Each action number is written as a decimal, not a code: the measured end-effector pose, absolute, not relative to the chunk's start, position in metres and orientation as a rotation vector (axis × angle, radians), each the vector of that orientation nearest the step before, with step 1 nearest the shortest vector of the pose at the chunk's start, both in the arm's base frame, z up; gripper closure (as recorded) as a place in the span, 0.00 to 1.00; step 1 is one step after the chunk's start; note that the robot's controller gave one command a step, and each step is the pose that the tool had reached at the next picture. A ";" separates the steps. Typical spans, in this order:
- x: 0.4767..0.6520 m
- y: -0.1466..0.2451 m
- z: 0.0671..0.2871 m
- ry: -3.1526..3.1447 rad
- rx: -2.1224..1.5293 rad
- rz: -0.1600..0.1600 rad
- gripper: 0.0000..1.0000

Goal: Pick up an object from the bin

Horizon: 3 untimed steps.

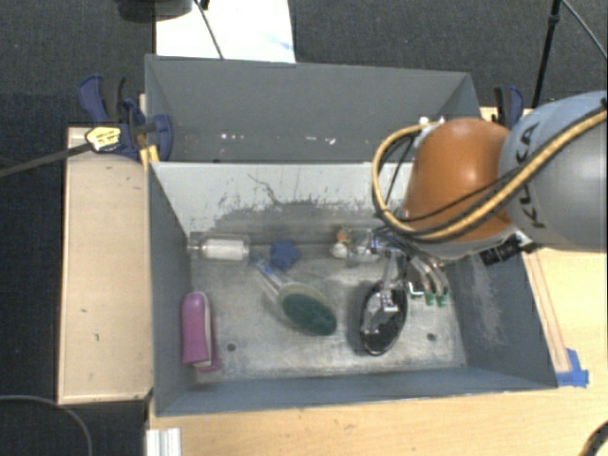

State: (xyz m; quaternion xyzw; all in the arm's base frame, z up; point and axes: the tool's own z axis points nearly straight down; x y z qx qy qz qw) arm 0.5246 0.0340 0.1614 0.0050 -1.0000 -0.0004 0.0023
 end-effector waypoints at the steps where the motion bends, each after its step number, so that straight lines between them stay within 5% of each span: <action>1: 0.520 0.133 0.072 -3.124 0.390 -0.002 0.00; 2: 0.523 0.132 0.075 -3.133 0.385 -0.005 1.00; 3: 0.527 0.142 0.196 -3.079 0.666 -0.001 1.00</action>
Offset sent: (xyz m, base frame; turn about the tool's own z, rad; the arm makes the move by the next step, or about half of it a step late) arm -0.0066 0.0969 -0.0914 -0.2393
